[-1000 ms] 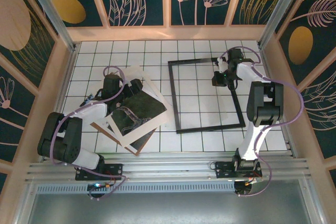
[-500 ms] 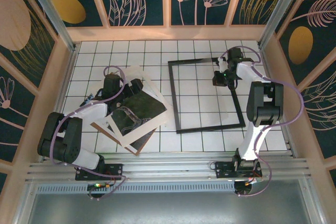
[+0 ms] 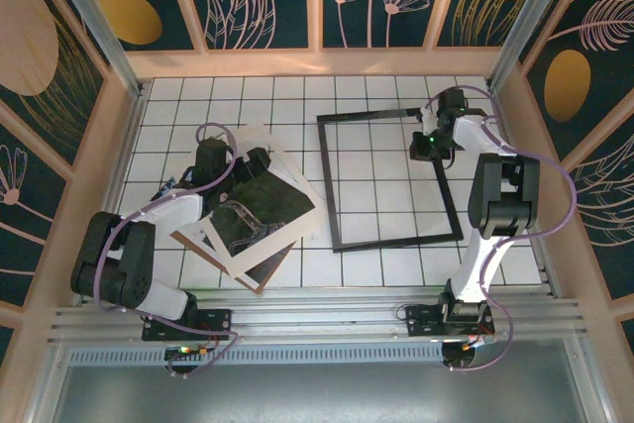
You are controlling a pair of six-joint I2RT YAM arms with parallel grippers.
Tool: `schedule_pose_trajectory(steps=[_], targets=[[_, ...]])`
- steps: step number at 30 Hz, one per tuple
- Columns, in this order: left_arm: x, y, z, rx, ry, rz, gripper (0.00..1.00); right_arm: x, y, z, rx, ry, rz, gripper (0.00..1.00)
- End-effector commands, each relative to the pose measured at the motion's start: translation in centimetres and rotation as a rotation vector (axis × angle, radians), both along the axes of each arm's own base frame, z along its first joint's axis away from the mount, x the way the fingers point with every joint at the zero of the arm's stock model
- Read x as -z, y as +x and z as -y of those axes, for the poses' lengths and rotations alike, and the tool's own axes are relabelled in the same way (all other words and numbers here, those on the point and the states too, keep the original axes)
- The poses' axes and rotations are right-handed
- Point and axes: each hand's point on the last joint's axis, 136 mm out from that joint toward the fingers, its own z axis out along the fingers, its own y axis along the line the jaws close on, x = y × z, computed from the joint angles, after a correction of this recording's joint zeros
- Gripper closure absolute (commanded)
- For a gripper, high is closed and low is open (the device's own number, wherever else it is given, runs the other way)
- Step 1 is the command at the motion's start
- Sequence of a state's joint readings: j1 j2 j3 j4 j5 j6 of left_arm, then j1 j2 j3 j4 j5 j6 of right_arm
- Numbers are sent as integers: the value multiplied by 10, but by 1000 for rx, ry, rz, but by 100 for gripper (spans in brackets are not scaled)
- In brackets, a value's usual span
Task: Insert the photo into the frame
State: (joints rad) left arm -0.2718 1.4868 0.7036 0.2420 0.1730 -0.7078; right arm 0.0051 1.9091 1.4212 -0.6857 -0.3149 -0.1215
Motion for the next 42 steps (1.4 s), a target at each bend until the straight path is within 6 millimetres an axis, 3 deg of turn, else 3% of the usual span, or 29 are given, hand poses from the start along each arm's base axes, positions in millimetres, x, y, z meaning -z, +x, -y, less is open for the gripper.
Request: schedule_pose_trajectory(steps=[1, 15, 42], targets=[[-8, 6, 6, 24, 10, 24, 1, -1, 8, 10, 22, -25, 2, 100], [-8, 5, 6, 23, 16, 22, 2, 7, 7, 25, 61, -48, -13, 100], [-4, 4, 8, 25, 17, 13, 1, -4, 5, 0, 25, 104, 34, 100]])
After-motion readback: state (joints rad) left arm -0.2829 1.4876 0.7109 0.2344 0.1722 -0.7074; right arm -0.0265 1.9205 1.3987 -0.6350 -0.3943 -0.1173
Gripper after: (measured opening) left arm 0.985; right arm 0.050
